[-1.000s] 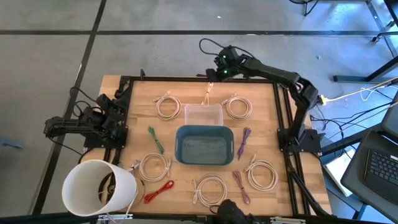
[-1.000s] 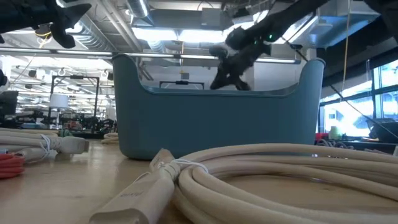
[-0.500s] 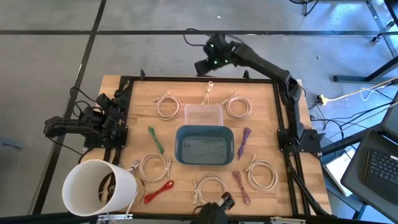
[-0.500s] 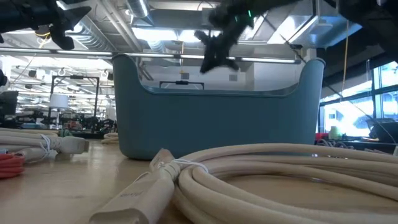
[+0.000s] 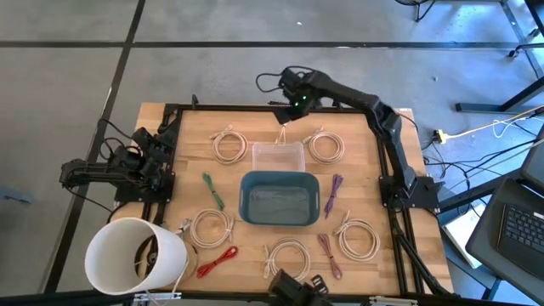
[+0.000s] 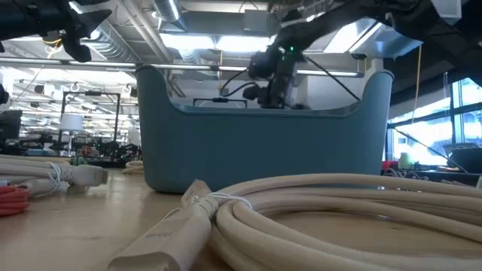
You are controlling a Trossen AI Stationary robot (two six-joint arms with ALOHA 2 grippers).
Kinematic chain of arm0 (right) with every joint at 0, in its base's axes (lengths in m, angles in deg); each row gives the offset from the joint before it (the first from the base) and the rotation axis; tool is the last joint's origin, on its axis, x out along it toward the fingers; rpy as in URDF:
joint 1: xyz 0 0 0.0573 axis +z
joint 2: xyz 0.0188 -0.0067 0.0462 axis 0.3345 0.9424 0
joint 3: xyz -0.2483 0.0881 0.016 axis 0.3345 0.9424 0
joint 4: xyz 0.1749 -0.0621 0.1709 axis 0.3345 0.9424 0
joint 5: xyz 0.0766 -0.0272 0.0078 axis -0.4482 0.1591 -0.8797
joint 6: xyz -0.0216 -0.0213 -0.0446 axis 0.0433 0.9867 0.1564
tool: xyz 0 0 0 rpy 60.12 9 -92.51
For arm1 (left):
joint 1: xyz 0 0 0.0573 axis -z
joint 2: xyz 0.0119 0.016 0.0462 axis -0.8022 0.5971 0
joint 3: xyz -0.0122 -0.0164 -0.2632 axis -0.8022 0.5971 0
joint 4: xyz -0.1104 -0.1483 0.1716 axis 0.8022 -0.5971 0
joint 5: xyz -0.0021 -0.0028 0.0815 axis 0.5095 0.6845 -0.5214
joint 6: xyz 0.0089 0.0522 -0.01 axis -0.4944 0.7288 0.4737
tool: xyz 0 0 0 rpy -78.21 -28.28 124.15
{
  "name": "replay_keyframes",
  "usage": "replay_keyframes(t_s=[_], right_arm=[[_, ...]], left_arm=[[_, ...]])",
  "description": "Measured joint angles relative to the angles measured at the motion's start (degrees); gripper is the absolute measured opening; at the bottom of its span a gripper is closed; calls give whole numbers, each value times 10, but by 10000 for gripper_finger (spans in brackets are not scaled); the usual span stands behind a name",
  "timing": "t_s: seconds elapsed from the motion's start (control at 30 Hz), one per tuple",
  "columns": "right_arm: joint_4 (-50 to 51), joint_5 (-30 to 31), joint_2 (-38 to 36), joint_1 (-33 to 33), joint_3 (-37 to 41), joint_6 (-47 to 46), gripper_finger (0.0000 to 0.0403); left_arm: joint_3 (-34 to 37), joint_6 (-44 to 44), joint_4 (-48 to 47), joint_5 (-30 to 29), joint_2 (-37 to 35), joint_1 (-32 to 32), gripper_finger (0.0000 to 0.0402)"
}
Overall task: Pick & Place USB Port
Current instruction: Put the white charger cable into the transparent bin
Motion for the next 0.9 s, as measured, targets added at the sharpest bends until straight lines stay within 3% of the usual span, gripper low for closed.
replay_keyframes(t_s=[0.17, 0.3, 0.63, 0.9], right_arm=[[-117, -62, 20, 4, 59, -5, 39], [-149, -85, 26, 7, 65, -7, 69], [-189, -64, 30, 6, 67, -31, 201], [-202, -10, 35, 6, 67, -42, 212]], left_arm=[[0, -31, -4, 6, 0, 0, 104], [0, -32, -14, 3, 0, 0, 104], [0, -32, -38, 1, 0, 0, 104], [0, -32, -40, 1, 0, 0, 104]])
